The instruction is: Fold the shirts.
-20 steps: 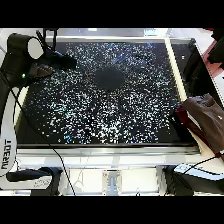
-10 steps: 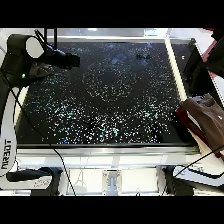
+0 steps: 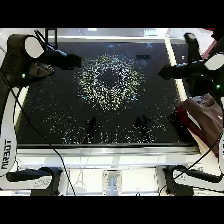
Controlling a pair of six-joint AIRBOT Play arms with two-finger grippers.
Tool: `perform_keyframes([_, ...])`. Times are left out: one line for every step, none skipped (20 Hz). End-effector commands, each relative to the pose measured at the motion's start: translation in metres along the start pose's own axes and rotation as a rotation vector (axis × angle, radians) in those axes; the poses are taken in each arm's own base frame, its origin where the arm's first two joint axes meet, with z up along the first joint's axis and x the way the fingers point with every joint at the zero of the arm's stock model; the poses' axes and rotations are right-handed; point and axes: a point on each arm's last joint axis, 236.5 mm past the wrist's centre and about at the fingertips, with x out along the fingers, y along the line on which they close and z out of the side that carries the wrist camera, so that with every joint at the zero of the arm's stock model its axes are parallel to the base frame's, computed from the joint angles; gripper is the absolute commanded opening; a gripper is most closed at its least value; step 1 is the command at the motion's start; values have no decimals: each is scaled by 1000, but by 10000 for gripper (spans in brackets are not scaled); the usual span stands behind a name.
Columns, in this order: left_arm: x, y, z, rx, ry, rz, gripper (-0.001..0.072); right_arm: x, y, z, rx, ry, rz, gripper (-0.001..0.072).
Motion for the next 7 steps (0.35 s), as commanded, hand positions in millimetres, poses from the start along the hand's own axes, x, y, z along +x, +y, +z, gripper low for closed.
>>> perform_keyframes([0, -1, -1, 0, 5, -2, 22, 10, -16, -12, -55, 35, -91, 441])
perform_keyframes([0, -1, -1, 0, 6, -2, 22, 10, -19, -13, -62, 40, -102, 442])
perform_keyframes([0, -1, -1, 0, 6, -2, 22, 10, -19, -13, -64, 41, -106, 442])
perform_keyframes([0, -1, -1, 0, 6, -2, 22, 10, -19, -13, -64, 41, -106, 442])
perform_keyframes([0, -1, -1, 0, 5, -2, 22, 10, -19, -13, -64, 41, -106, 442])
perform_keyframes([0, -1, -1, 0, 5, -2, 22, 10, -19, -13, -64, 41, -106, 442])
perform_keyframes([0, -1, -1, 0, 5, -2, 22, 10, -19, -13, -64, 41, -106, 442])
